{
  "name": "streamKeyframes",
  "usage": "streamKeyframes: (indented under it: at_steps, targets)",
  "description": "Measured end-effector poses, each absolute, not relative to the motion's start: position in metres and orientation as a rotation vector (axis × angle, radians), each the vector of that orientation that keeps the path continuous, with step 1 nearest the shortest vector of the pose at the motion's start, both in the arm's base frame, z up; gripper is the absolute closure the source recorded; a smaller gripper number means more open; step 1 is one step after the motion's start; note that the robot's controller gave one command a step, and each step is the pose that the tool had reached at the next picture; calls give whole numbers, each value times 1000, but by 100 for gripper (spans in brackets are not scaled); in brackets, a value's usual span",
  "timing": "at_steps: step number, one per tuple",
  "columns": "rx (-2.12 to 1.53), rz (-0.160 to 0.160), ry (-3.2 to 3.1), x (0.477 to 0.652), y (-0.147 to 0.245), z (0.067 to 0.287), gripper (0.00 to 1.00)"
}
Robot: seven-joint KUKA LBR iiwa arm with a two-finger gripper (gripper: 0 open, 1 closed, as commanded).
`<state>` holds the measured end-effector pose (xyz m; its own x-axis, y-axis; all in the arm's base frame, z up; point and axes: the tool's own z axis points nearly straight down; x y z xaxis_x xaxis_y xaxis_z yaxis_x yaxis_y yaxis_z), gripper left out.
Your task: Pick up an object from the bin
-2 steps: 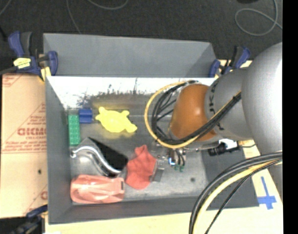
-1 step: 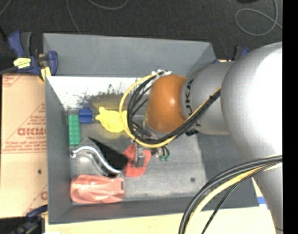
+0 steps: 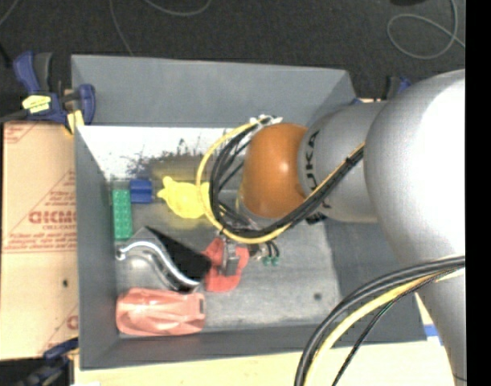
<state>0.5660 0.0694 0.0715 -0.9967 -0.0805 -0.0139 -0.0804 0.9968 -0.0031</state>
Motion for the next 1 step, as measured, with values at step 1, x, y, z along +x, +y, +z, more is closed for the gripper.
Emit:
streamKeyframes:
  at_steps: [1]
  targets:
    - [-174, -6, 3121, 569, 47, 270, 100]
